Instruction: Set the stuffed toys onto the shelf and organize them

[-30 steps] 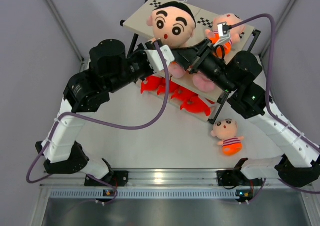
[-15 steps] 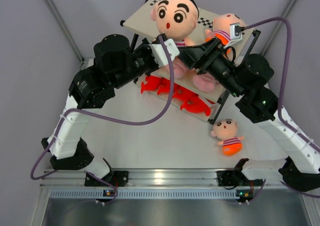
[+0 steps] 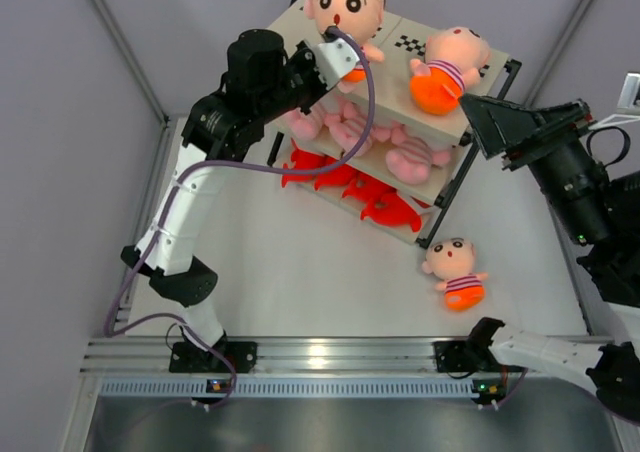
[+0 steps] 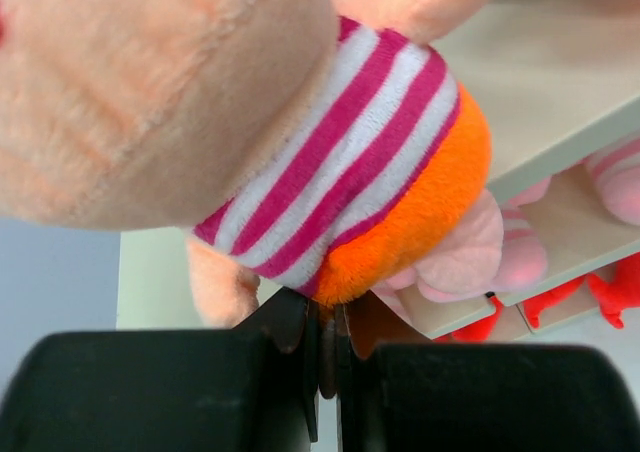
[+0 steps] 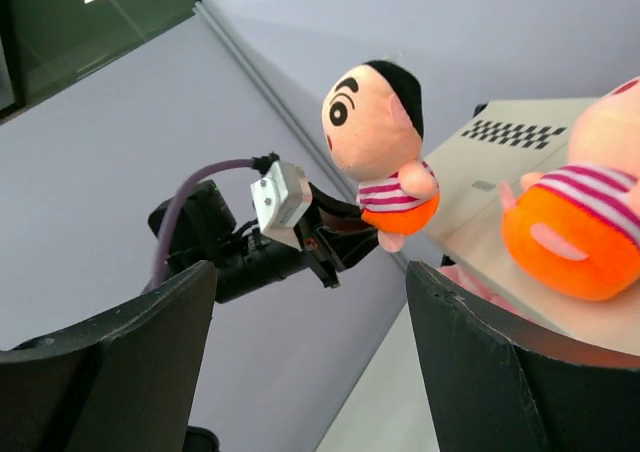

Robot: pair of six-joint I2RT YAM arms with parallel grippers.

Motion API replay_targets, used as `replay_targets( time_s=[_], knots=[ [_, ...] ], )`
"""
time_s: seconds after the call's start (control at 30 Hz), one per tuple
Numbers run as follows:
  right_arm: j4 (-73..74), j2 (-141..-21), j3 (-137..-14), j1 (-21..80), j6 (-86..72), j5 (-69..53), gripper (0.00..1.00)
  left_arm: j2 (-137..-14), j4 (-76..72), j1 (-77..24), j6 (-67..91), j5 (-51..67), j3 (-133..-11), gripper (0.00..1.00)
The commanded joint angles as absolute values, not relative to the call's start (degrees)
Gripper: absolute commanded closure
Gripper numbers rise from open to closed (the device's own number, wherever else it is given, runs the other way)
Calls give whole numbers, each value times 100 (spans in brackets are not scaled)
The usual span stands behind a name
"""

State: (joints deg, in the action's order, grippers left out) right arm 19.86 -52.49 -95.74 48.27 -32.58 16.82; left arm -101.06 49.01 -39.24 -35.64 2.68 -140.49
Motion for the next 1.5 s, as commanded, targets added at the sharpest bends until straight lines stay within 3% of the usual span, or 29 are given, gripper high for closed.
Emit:
replay_targets(
  time_s=[0.0, 0.1, 0.27, 0.37, 0.67, 0.87, 1.07, 1.3, 1.4, 1.43, 1.47],
  knots=[
    [2180, -5238, -9738, 4904, -2813, 2100, 24, -10239, 4377, -3736, -3358, 676, -14309, 100],
    [2179, -5448, -10079, 4913, -2348, 1934, 24, -10099, 4360, -3604, -3296, 966, -14081, 100],
    [3005, -7143, -12420, 4913, -84, 2110, 24, -9844, 4377, -3586, -3226, 1186, -13737, 100],
    [2997, -7953, -12971, 4904, 1325, 1478, 23, -9765, 4386, -3577, -3164, 1274, -13685, 100],
    [2681, -8877, -13148, 4913, 2979, 721, 17, -9563, 4395, -3577, -3146, 1503, -13430, 100],
    [2462, -9044, -12920, 4878, 3199, 1177, 17, -9449, 4456, -3577, -3120, 1809, -13430, 100],
    [2452, -9167, -12937, 4606, 2787, 415, 16, -9387, 4632, -3577, -3146, 2232, -13483, 100],
    [2417, -9334, -12937, 4430, 2418, 176, 37, -9351, 4667, -3577, -3164, 2347, -13544, 100],
    [2303, -9404, -12937, 4430, 2277, 281, 63, -9334, 4676, -3577, -3164, 2338, -13570, 100],
    [2207, -9413, -12937, 4430, 2233, 333, 77, -9334, 4684, -3577, -3173, 2338, -13570, 100],
    [2136, -9422, -12937, 4430, 2180, 464, 85, -9325, 4685, -3577, -3173, 2312, -13553, 100]
  ],
)
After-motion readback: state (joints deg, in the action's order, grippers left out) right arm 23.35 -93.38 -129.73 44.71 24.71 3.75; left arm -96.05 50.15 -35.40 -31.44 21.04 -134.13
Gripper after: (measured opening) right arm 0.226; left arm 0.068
